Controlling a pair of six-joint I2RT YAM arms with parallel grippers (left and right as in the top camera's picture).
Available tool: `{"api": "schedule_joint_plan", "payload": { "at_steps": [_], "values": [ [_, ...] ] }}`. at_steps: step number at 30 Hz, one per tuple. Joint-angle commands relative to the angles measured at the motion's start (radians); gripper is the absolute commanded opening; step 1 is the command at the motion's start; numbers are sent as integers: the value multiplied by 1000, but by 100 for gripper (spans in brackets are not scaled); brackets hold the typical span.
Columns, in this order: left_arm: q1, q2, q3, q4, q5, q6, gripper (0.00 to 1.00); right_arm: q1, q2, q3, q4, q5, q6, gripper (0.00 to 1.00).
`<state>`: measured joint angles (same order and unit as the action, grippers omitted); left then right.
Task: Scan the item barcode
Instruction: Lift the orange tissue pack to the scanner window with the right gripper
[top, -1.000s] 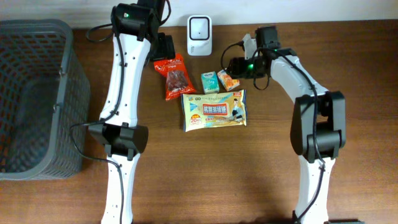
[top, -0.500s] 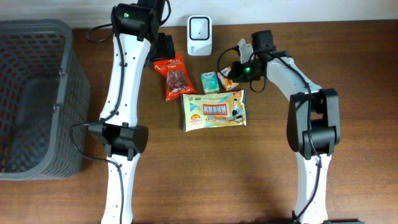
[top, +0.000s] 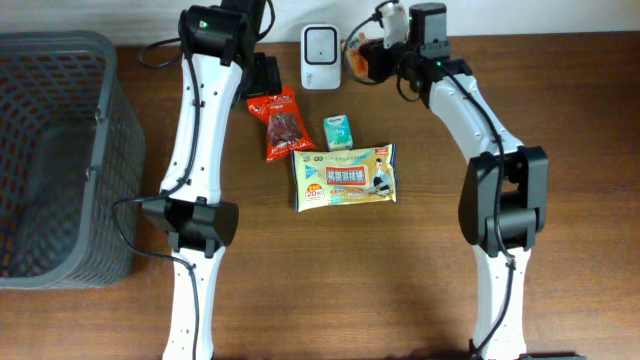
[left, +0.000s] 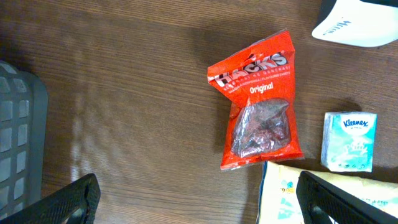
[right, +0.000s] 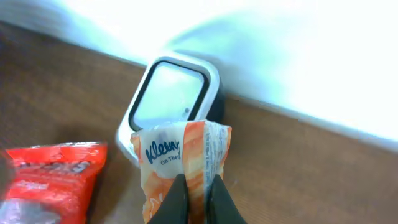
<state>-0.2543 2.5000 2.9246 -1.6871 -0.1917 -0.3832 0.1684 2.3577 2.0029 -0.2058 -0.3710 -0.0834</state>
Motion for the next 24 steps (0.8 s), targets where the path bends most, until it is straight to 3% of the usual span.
{"api": "schedule_joint_plan", "payload": {
  "at_steps": [1, 4, 5, 14, 20, 24],
  "values": [
    [-1, -15, 6, -1, -7, -6, 99, 90, -8, 16, 63, 274, -299, 4],
    [-1, -15, 6, -1, -7, -6, 99, 169, 18, 16, 138, 423, -615, 4],
    [-1, -15, 6, -1, -7, -6, 99, 185, 22, 16, 164, 452, -644, 4],
    [-1, -15, 6, -1, -7, -6, 99, 213, 82, 16, 311, 451, -641, 4],
    [0, -15, 6, -1, -7, -6, 99, 199, 84, 18, 331, 467, -457, 4],
    [-1, -15, 6, -1, -7, -6, 99, 134, 42, 23, 313, 562, -204, 4]
  ]
}}
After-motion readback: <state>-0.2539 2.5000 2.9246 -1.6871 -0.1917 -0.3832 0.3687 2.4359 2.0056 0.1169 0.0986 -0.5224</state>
